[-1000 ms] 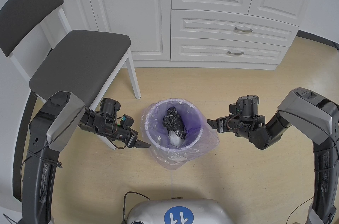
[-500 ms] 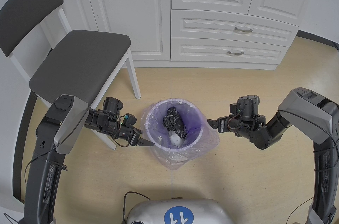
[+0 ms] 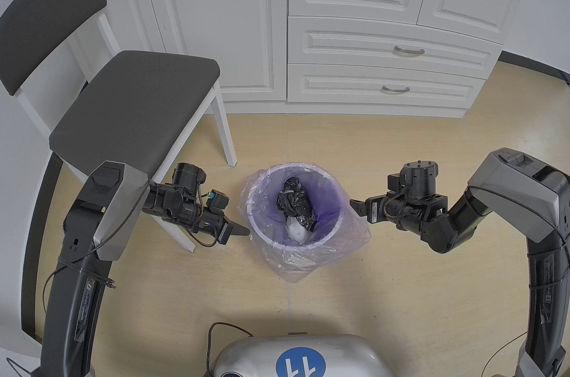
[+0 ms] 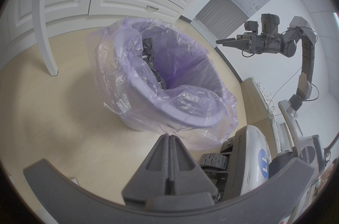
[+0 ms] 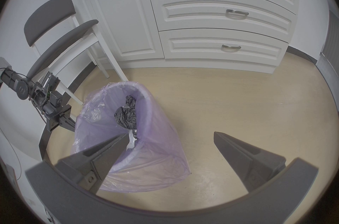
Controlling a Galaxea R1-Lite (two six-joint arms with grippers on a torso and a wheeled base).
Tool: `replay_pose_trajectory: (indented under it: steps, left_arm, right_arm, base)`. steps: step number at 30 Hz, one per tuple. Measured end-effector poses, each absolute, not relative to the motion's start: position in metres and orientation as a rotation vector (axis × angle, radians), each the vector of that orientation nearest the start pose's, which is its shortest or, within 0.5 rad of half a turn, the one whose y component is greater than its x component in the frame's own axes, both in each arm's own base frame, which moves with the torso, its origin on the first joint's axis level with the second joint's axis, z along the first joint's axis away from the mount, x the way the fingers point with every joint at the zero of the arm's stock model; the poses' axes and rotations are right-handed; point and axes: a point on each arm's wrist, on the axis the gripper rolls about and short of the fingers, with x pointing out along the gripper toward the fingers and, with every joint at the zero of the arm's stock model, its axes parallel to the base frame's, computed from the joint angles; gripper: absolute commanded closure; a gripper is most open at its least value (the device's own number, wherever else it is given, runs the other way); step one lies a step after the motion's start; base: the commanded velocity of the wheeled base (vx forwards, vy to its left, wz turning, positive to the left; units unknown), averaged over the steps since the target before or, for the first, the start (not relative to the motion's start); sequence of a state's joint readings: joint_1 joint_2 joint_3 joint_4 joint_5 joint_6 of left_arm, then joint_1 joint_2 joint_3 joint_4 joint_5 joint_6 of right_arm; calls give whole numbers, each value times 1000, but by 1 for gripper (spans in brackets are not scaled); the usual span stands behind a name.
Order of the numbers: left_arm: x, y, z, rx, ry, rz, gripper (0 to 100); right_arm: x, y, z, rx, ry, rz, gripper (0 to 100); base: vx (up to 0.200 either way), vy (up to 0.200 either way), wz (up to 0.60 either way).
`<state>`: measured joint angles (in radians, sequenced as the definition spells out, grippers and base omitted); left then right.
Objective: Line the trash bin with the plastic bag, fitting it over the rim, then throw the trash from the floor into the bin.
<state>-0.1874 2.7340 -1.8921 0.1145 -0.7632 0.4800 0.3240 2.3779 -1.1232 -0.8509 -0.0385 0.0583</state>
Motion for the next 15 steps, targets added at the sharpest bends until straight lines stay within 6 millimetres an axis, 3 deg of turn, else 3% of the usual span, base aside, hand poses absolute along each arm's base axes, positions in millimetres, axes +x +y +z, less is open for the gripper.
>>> replay_pose_trajectory:
  steps: [7,15]
  left_arm:
    - [492,-102,-41,120,723,-1058,100]
    - [491,-81,-37,107,723,-1021,100]
  right_arm:
    - [413,138,23,-17,413,270,0]
    - [411,138,22,-29,415,273,0]
  base:
    - [0,0,0]
    - [0,0,0]
